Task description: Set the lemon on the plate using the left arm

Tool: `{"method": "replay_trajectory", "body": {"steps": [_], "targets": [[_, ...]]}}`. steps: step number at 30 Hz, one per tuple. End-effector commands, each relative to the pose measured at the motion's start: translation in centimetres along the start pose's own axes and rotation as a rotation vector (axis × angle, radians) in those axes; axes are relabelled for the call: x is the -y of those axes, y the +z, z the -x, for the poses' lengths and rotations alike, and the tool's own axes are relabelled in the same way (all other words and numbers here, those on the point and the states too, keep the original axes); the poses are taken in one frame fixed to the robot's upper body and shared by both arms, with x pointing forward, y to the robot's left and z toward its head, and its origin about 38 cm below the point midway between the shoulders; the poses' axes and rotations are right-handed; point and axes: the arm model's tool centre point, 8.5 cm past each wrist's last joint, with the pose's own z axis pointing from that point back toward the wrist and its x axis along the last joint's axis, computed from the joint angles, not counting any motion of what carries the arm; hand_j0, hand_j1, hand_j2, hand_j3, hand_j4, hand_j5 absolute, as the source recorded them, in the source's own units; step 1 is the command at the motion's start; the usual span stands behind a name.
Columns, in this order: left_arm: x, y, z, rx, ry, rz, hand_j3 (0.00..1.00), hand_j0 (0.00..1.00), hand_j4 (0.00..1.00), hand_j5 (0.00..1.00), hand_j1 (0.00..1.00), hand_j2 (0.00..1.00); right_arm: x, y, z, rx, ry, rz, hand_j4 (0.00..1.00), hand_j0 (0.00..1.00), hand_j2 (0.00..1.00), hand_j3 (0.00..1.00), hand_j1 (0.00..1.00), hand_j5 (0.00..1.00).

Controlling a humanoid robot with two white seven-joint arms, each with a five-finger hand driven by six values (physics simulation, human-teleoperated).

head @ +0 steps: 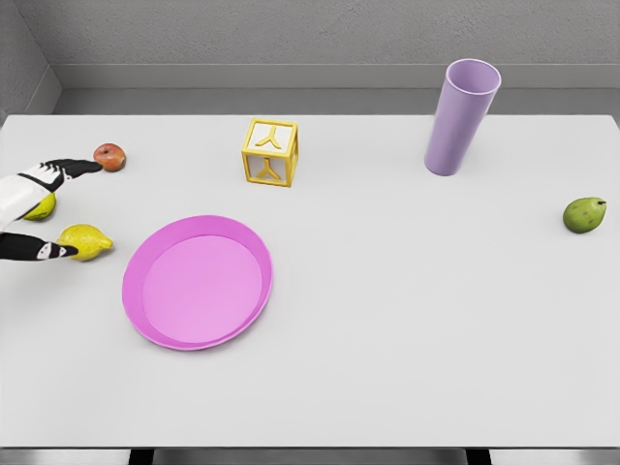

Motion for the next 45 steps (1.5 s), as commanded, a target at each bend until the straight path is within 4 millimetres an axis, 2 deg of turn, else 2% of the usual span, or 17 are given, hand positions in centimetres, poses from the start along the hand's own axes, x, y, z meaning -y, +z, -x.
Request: {"method": "replay_trajectory", "body": {"steps": [1,6,9,11,16,17,18,22,24,28,31,37,39,42,45], "targets": [[0.1,-0.2,-0.2,0.007,0.007,-0.004,1.0,1.0,1.0,1.0,1.0,1.0,0.0,0.0,0.0,-0.002,-0.001,-0.002,1.0,1.0,1.0,1.0,1.0,1.0],[1.0,0.1,0.1,-0.011,-0.014,0.053,1.0,1.0,1.0,1.0,1.0,1.0,0.0,0.0,-0.1,0.002,-0.002,-0.001,1.0,1.0,1.0,1.0,1.0,1.0],[1.7,0.2,0.5,-0.052,-0.127,0.144,1.0,1.0,1.0,1.0,1.0,1.0,0.0,0.0,-0.1,0.002,-0.001,-0.001,1.0,1.0,1.0,1.0,1.0,1.0],[2.3,0.3,0.6,-0.061,-0.124,0.224,1.0,1.0,1.0,1.0,1.0,1.0,0.0,0.0,-0.1,0.003,0.0,0.001,1.0,1.0,1.0,1.0,1.0,1.0],[2.3,0.5,1.2,-0.079,-0.121,0.24,1.0,1.0,1.0,1.0,1.0,1.0,0.0,0.0,-0.1,0.003,0.0,-0.001,1.0,1.0,1.0,1.0,1.0,1.0],[3.5,0.3,1.6,-0.085,-0.097,0.27,1.0,1.0,1.0,1.0,1.0,1.0,0.0,0.0,-0.1,0.002,-0.001,0.001,1.0,1.0,1.0,1.0,1.0,1.0],[3.6,-0.2,1.7,-0.078,-0.098,0.284,1.0,1.0,1.0,1.0,1.0,1.0,0.0,0.0,-0.1,0.003,0.0,-0.001,1.0,1.0,1.0,1.0,1.0,1.0],[3.0,-1.7,1.2,-0.037,-0.156,0.369,1.0,1.0,1.0,1.0,1.0,1.0,0.0,0.0,-0.1,0.003,0.0,-0.001,1.0,1.0,1.0,1.0,1.0,1.0],[2.9,-1.1,1.5,-0.048,-0.173,0.403,1.0,1.0,1.0,1.0,1.0,1.0,0.0,0.0,-0.1,0.003,0.0,-0.001,1.0,1.0,1.0,1.0,1.0,1.0],[2.5,-0.2,3.6,-0.116,-0.151,0.397,1.0,1.0,1.0,1.0,1.0,1.0,0.0,0.0,-0.1,0.003,0.0,-0.001,1.0,1.0,1.0,1.0,1.0,1.0],[2.3,0.1,4.4,-0.142,-0.144,0.396,1.0,1.0,1.0,1.0,1.0,1.0,0.0,0.0,-0.1,0.003,0.0,-0.001,1.0,1.0,1.0,1.0,1.0,1.0],[1.6,-0.5,4.2,-0.132,-0.157,0.383,1.0,1.0,1.0,1.0,1.0,1.0,0.0,0.0,-0.1,0.003,0.0,0.001,1.0,1.0,1.0,1.0,1.0,1.0],[1.6,-1.7,3.9,-0.108,-0.166,0.397,1.0,1.0,1.0,1.0,1.0,1.0,0.0,0.0,-0.1,0.003,0.0,0.001,1.0,1.0,1.0,1.0,1.0,1.0],[1.9,-2.3,3.6,-0.095,-0.17,0.407,1.0,1.0,1.0,1.0,1.0,1.0,0.0,0.0,-0.1,0.003,0.0,0.001,1.0,1.0,1.0,1.0,1.0,1.0],[1.8,-2.3,3.7,-0.097,-0.174,0.41,0.88,0.88,0.88,0.88,0.88,0.88,0.0,0.0,-0.1,0.002,-0.001,-0.001,1.0,1.0,1.0,1.0,1.0,1.0]]}}
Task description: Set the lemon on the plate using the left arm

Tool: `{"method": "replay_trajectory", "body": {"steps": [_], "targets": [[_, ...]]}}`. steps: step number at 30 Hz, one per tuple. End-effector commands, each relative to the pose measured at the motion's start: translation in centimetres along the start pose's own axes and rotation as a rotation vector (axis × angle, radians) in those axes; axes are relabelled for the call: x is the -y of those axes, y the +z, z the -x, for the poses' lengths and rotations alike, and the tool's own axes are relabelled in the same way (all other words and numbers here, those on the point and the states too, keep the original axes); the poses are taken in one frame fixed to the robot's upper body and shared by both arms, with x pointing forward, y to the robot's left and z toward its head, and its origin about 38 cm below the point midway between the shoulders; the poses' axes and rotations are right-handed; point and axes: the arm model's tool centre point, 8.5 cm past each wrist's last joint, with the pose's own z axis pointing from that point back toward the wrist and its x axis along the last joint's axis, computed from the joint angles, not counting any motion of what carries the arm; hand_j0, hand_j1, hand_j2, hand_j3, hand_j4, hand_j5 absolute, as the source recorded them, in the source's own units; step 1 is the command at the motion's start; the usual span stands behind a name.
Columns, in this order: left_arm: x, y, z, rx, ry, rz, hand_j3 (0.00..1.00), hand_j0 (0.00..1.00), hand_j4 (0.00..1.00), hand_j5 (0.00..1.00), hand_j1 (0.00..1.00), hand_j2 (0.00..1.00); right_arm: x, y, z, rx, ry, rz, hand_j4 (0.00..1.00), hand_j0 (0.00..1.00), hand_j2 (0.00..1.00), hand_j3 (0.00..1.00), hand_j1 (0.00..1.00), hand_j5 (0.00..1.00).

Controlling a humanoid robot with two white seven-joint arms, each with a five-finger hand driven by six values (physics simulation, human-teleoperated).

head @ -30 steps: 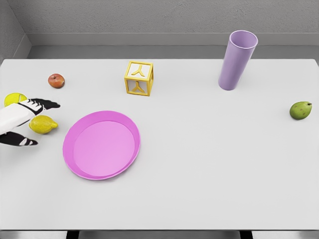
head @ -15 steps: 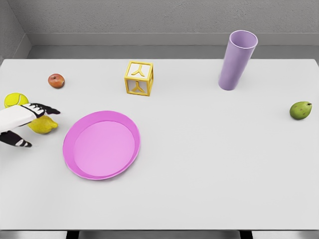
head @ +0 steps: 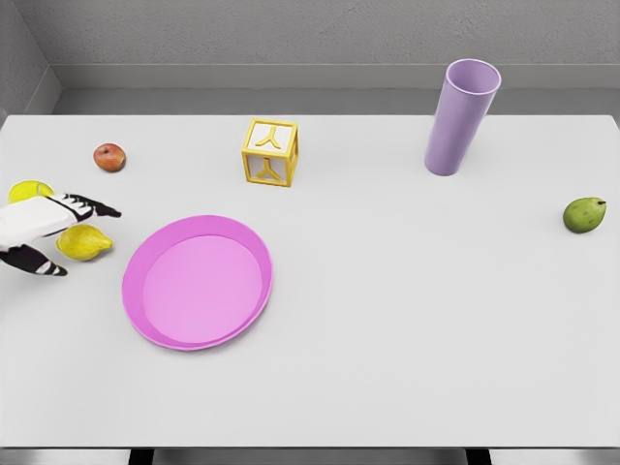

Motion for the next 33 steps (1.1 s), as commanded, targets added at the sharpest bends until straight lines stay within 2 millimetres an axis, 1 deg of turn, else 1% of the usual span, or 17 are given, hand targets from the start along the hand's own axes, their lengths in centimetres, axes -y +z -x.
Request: {"method": "replay_trajectory", "body": {"steps": [1,3,5,8,9,14,20,23,27,29,32,33], "targets": [[0.2,-0.1,0.0,0.002,0.006,0.007,0.86,0.86,0.86,0.86,0.86,0.86,0.0,0.0,0.0,0.0,0.0,0.001,1.0,1.0,1.0,1.0,1.0,1.0],[0.4,0.0,0.2,-0.007,0.005,0.013,0.86,0.86,0.86,0.86,0.86,0.86,0.0,0.0,0.0,0.0,-0.002,0.0,1.0,1.0,1.0,1.0,1.0,1.0],[1.1,0.5,1.4,-0.043,0.033,0.022,0.85,0.85,0.85,0.85,0.85,0.85,0.0,0.0,0.0,0.0,0.0,-0.001,1.0,1.0,1.0,1.0,1.0,1.0],[1.0,0.8,2.4,-0.076,0.037,0.025,0.85,0.85,0.85,0.85,0.85,0.85,0.0,0.0,0.0,0.0,-0.002,0.0,1.0,1.0,1.0,1.0,1.0,1.0],[1.0,0.6,2.5,-0.077,0.035,0.031,0.85,0.85,0.85,0.85,0.85,0.85,0.0,0.0,0.0,0.0,0.0,-0.001,1.0,1.0,1.0,1.0,1.0,1.0],[0.9,-0.3,1.9,-0.06,0.015,0.032,0.85,0.85,0.85,0.85,0.85,0.85,0.0,0.0,0.0,0.0,0.0,-0.001,1.0,1.0,1.0,1.0,1.0,1.0],[1.0,-0.7,1.6,-0.05,0.012,0.039,0.85,0.85,0.85,0.85,0.85,0.85,0.0,0.0,0.0,0.0,0.0,-0.001,1.0,1.0,1.0,1.0,1.0,1.0],[1.1,-1.8,1.0,-0.035,-0.002,0.044,0.85,0.85,0.85,0.85,0.85,0.85,0.0,0.0,0.0,0.0,0.0,0.001,1.0,1.0,1.0,1.0,1.0,1.0],[1.4,-2.0,0.9,-0.032,-0.001,0.059,0.84,0.84,0.84,0.84,0.84,0.84,0.0,0.0,0.0,0.0,0.0,0.001,1.0,1.0,1.0,1.0,1.0,1.0],[1.4,-2.0,0.9,-0.032,-0.001,0.068,0.8,0.8,0.8,0.8,0.8,0.8,0.0,0.0,0.0,0.0,0.0,-0.001,1.0,1.0,1.0,1.0,1.0,1.0],[1.5,-1.9,1.0,-0.035,-0.001,0.071,0.76,0.76,0.76,0.76,0.76,0.76,0.0,0.0,0.0,0.0,0.0,-0.001,1.0,1.0,1.0,1.0,1.0,1.0],[1.5,-1.9,1.0,-0.035,-0.001,0.071,0.74,0.74,0.74,0.74,0.74,0.74,0.0,0.0,0.0,0.0,-0.002,0.0,1.0,1.0,1.0,1.0,1.0,1.0]]}}
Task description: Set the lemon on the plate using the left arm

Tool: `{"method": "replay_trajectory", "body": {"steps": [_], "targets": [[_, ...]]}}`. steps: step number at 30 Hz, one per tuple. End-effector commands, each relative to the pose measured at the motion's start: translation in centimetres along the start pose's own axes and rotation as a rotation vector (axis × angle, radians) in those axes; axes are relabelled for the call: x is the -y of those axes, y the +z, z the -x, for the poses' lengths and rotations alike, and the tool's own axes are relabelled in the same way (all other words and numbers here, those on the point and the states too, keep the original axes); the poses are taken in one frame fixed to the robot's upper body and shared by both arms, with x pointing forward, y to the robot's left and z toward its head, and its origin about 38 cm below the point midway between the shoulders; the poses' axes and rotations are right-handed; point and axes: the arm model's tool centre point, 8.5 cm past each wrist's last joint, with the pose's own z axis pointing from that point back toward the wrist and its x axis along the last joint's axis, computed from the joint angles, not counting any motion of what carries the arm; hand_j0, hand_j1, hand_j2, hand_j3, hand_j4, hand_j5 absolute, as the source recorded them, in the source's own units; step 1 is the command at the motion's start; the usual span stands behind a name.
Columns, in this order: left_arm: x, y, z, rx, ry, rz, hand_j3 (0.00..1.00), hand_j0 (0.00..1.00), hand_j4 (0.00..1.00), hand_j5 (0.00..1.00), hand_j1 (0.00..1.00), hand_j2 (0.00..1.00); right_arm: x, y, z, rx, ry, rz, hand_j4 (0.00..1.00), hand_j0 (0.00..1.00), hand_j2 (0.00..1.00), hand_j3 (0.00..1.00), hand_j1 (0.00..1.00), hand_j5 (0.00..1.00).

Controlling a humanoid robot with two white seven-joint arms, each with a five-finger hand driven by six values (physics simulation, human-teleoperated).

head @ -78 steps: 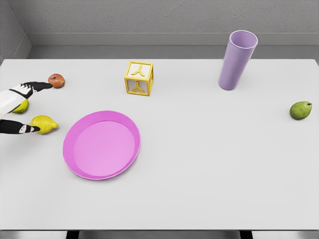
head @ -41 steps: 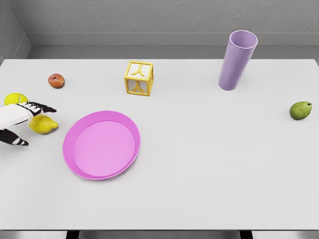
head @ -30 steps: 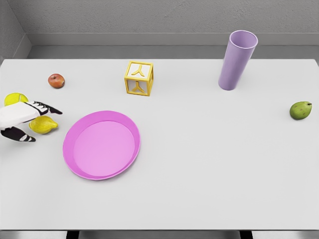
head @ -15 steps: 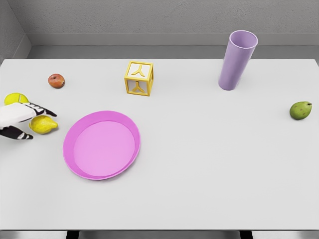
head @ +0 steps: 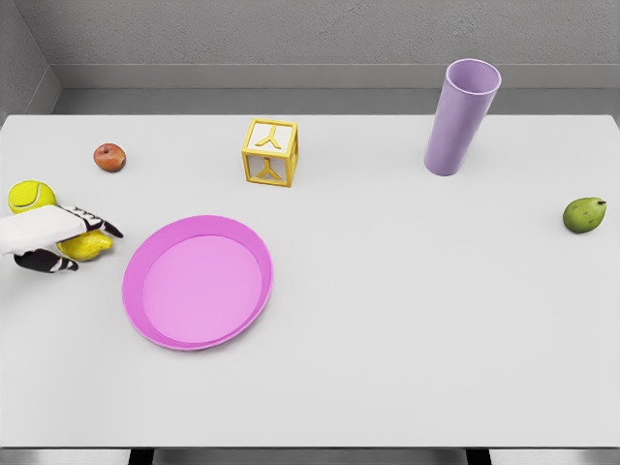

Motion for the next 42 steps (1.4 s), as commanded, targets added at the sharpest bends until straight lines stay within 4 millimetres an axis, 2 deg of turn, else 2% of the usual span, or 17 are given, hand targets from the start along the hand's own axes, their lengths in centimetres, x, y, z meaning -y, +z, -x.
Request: {"method": "replay_trajectory", "body": {"steps": [1,8,22,26,34,36,42], "targets": [[0.0,0.1,0.0,-0.001,0.004,0.001,0.72,0.72,0.72,0.72,0.72,0.72,0.0,0.0,0.0,0.0,-0.002,0.001,1.0,1.0,1.0,1.0,1.0,1.0],[0.0,0.1,0.0,0.0,0.005,0.008,0.61,0.61,0.61,0.61,0.61,0.61,0.0,0.0,0.0,0.0,0.0,0.001,1.0,1.0,1.0,1.0,1.0,1.0],[-1.4,0.5,-0.3,0.01,-0.015,-0.025,0.57,0.57,0.57,0.57,0.57,0.57,0.0,0.0,0.0,0.0,0.0,0.001,1.0,1.0,1.0,1.0,1.0,1.0],[-2.9,0.3,-1.7,0.045,-0.057,-0.052,0.57,0.57,0.57,0.57,0.57,0.57,0.0,0.0,0.0,0.0,0.0,0.0,1.0,1.0,1.0,1.0,1.0,1.0],[-4.2,1.1,-1.3,0.029,-0.052,-0.094,0.56,0.56,0.56,0.56,0.56,0.56,0.0,0.0,0.0,0.0,-0.002,0.0,1.0,1.0,1.0,1.0,1.0,1.0],[-4.6,0.6,-2.9,0.074,-0.078,-0.104,0.55,0.55,0.55,0.55,0.55,0.55,0.0,0.0,0.0,0.0,0.0,0.001,1.0,1.0,1.0,1.0,1.0,1.0],[-5.4,0.0,-5.7,0.147,-0.131,-0.114,0.56,0.56,0.56,0.56,0.56,0.56,0.0,0.0,0.0,0.0,0.0,0.0,1.0,1.0,1.0,1.0,1.0,1.0]]}}
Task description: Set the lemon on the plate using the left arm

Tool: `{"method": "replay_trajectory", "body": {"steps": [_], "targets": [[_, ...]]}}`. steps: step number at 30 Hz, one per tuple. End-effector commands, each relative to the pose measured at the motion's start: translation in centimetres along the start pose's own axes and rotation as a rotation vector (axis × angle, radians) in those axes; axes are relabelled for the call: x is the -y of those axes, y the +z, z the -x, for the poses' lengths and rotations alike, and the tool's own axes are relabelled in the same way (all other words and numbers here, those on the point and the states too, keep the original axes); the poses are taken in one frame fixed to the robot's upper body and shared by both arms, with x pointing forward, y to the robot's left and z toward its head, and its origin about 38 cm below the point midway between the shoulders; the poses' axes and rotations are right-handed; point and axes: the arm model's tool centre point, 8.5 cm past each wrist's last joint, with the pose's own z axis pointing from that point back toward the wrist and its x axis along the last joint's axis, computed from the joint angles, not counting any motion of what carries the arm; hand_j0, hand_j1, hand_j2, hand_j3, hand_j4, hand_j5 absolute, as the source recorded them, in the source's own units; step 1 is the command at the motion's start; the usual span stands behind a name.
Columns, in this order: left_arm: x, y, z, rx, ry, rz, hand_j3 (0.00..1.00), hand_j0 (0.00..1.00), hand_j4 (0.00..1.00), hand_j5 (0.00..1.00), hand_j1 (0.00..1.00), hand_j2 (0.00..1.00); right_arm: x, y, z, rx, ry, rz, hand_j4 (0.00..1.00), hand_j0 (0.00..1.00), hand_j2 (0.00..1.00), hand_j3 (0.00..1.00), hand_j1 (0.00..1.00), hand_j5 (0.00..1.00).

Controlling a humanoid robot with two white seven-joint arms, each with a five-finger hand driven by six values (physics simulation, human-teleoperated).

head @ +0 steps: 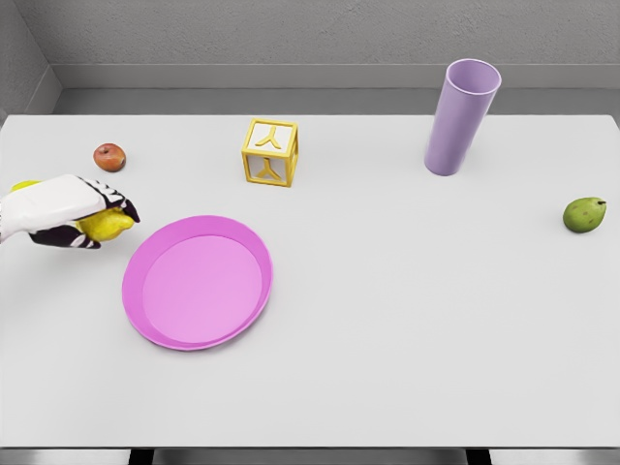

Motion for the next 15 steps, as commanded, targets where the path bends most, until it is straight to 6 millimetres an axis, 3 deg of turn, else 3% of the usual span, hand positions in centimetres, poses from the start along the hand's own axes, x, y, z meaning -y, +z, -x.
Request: {"method": "replay_trajectory", "body": {"steps": [1,4,12,13,14,15], "targets": [[-0.5,-0.9,-2.1,0.062,-0.03,-0.003,0.56,0.56,0.56,0.56,0.56,0.56,0.0,0.0,0.0,0.0,0.0,-0.001,1.0,1.0,1.0,1.0,1.0,1.0],[-0.1,-2.7,-5.7,0.174,-0.068,0.02,0.56,0.56,0.56,0.56,0.56,0.56,0.0,0.0,0.0,0.0,-0.002,0.001,1.0,1.0,1.0,1.0,1.0,1.0],[0.6,-4.1,-9.2,0.278,-0.097,0.047,0.57,0.57,0.57,0.57,0.57,0.57,0.0,0.0,0.0,0.0,0.0,0.001,1.0,1.0,1.0,1.0,1.0,1.0],[0.7,-4.1,-9.1,0.277,-0.096,0.047,0.64,0.64,0.64,0.64,0.64,0.64,0.0,0.0,0.0,0.0,0.0,0.001,1.0,1.0,1.0,1.0,1.0,1.0],[0.7,-4.3,-9.4,0.285,-0.091,0.04,1.0,1.0,1.0,1.0,1.0,1.0,0.0,0.0,0.0,0.0,0.0,-0.001,1.0,1.0,1.0,1.0,1.0,1.0],[0.7,-4.5,-9.5,0.289,-0.088,0.036,1.0,1.0,1.0,1.0,1.0,1.0,0.0,0.0,0.0,0.0,0.0,-0.001,1.0,1.0,1.0,1.0,1.0,1.0]]}}
